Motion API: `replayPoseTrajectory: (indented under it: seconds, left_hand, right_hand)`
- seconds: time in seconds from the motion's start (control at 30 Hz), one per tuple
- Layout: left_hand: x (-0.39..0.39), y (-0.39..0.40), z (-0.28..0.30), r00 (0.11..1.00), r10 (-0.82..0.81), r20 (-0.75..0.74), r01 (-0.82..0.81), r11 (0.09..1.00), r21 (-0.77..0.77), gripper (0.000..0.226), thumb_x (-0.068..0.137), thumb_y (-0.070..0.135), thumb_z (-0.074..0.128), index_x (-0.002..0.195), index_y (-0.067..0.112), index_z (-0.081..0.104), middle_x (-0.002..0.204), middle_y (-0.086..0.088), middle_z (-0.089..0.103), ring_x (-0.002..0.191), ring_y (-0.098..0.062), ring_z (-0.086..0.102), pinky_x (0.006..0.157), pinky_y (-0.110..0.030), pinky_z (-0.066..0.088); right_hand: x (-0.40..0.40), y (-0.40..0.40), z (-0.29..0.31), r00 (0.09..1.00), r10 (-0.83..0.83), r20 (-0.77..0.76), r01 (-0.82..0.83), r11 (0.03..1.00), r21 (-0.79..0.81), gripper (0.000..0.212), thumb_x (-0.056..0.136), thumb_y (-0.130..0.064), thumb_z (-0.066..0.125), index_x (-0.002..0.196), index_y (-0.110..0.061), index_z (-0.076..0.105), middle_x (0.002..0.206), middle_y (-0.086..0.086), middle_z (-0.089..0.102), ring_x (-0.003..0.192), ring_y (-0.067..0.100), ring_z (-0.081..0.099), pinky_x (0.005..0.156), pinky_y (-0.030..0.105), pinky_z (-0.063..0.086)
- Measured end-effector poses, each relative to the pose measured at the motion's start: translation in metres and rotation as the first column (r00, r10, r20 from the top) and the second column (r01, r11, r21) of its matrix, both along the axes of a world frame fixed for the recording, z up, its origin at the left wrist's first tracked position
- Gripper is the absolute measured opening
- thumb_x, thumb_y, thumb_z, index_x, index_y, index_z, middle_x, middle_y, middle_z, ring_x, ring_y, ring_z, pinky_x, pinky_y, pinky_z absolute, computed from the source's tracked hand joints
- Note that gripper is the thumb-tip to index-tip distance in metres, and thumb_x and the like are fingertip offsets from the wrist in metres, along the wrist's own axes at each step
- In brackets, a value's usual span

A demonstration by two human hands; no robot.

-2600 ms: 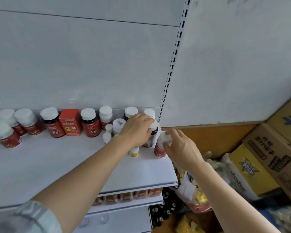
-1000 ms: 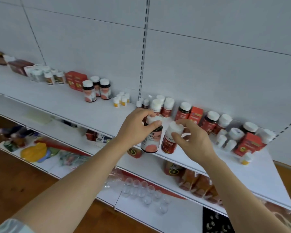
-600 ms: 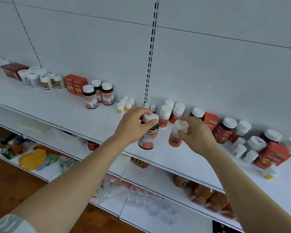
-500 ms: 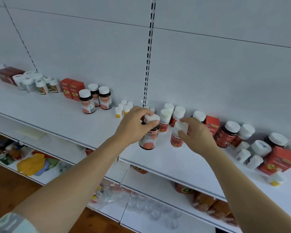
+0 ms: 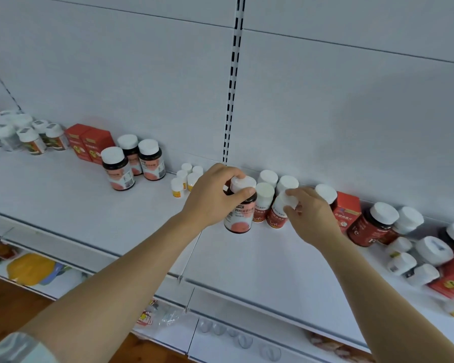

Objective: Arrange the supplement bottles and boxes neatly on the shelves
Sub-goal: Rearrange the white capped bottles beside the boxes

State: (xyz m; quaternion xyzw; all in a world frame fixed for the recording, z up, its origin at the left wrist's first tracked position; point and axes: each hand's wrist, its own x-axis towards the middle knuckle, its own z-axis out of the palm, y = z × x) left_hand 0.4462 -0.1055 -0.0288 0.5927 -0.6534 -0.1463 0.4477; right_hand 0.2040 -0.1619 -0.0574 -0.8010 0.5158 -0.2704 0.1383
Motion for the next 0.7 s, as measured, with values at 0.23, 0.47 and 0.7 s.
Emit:
replayPoseTrajectory:
  seconds: [0.23, 0.47, 0.7]
  left_hand:
    - [0.009, -0.013, -0.007, 0.996, -0.085, 0.019, 0.085, 0.996, 0.016, 0.034, 0.080, 0.050, 0.071, 0.105, 0.027, 0.066, 0.103, 0.011, 0.056, 0.093, -0.006, 0.056, 0.080, -0.037, 0.053]
    - [0.018, -0.017, -0.007, 0.993, -0.115, 0.022, 0.115, 0.993, 0.026, 0.040, 0.078, 0.058, 0.065, 0.106, 0.029, 0.065, 0.105, 0.012, 0.056, 0.095, -0.006, 0.056, 0.080, -0.037, 0.053]
    - [0.026, -0.012, -0.004, 0.993, -0.120, -0.014, 0.120, 0.993, -0.009, 0.033, 0.080, 0.046, 0.073, 0.106, 0.026, 0.066, 0.103, 0.011, 0.057, 0.095, -0.005, 0.057, 0.082, -0.034, 0.053]
  right_hand:
    - [0.007, 0.007, -0.002, 0.999, -0.039, 0.022, 0.041, 0.997, -0.072, 0.033, 0.082, -0.001, 0.069, 0.114, -0.004, 0.066, 0.121, 0.011, 0.058, 0.076, 0.027, 0.062, 0.076, 0.044, 0.055]
    - [0.013, 0.011, -0.002, 0.994, -0.093, -0.059, 0.086, 0.990, -0.111, 0.034, 0.082, -0.007, 0.069, 0.116, -0.007, 0.065, 0.125, 0.011, 0.056, 0.085, 0.027, 0.061, 0.074, 0.036, 0.052]
    - [0.019, 0.028, 0.015, 0.977, -0.148, -0.156, 0.107, 0.964, -0.245, 0.038, 0.082, -0.008, 0.068, 0.120, -0.004, 0.064, 0.125, 0.018, 0.057, 0.112, 0.042, 0.055, 0.086, 0.047, 0.051]
